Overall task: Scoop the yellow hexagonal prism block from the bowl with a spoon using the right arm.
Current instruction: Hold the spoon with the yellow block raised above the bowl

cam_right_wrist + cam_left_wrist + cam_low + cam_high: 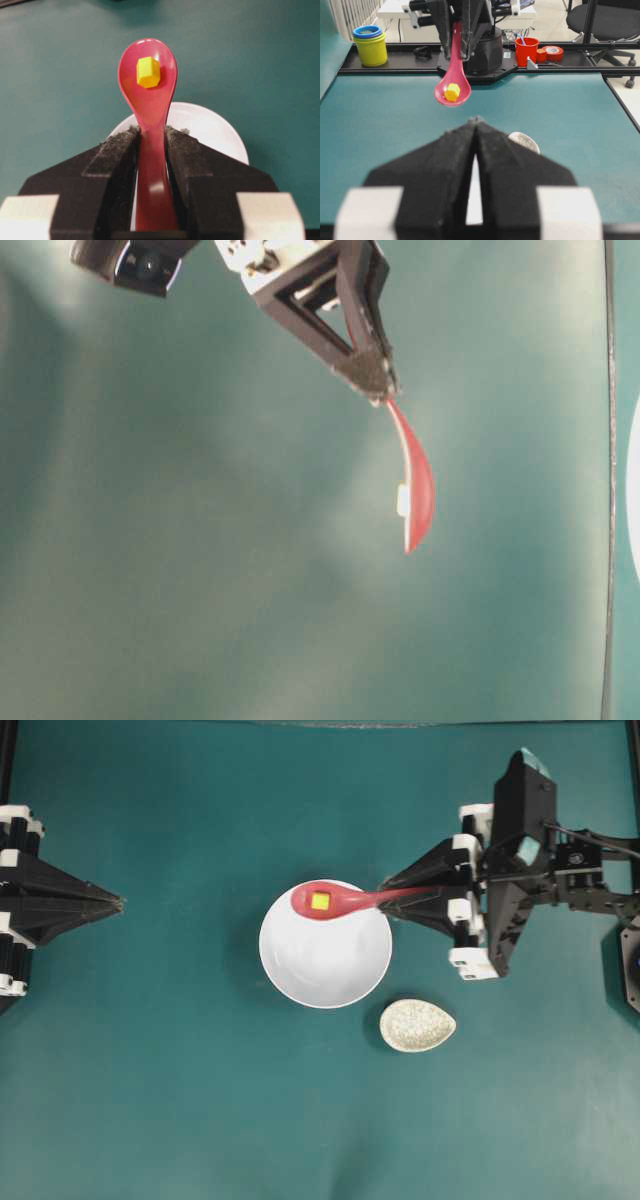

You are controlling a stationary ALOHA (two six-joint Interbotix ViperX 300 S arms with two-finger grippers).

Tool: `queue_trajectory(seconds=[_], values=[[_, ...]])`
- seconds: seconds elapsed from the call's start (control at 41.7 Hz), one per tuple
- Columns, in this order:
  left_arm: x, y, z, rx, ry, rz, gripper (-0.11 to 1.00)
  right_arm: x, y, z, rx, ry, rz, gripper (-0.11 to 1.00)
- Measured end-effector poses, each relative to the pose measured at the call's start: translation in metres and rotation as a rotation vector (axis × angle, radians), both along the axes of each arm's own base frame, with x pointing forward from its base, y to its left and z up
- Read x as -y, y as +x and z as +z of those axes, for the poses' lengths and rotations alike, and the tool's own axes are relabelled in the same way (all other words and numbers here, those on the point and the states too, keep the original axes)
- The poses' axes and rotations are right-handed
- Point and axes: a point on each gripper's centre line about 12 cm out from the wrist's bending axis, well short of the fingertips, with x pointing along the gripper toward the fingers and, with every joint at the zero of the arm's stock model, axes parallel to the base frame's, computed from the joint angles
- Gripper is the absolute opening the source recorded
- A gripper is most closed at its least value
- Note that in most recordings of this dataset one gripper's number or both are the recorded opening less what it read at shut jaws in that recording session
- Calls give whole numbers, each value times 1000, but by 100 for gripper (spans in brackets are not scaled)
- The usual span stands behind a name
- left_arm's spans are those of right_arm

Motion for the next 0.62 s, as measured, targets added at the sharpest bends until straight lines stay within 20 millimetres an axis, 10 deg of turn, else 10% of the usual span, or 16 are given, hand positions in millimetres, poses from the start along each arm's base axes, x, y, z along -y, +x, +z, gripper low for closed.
queue_trajectory(seconds=[0.624], values=[[0, 0, 0, 0, -2, 0, 1, -5, -29, 11, 51, -4, 13, 24]])
